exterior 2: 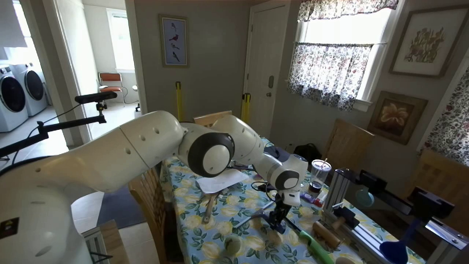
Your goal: Move the window wiper to the left
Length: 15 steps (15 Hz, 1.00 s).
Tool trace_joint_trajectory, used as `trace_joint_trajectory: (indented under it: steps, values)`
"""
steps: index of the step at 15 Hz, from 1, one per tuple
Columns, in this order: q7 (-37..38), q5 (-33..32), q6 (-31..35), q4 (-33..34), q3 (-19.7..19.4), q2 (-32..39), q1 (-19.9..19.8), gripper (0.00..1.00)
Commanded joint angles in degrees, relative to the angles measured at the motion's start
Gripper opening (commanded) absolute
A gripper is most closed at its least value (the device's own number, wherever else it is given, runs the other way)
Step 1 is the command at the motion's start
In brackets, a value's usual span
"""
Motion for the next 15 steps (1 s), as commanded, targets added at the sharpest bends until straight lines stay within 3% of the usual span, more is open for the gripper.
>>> trace_joint_trajectory:
  steps: [1, 5, 8, 15]
  values:
    - [-0.6, 0.0, 1.8, -1.4, 0.1, -0.9, -0.1, 0.73]
    - [-1.9, -2.3, 1.1, -3.2, -1.0, -5.1, 1.7, 0.98]
    - [-6.2, -3.4, 2.5, -7.6, -0.3, -10.9, 3.2, 1.0]
    - [-27.4, -3.9, 2.5, -23.8, 3.2, -29.1, 4.9, 1.0]
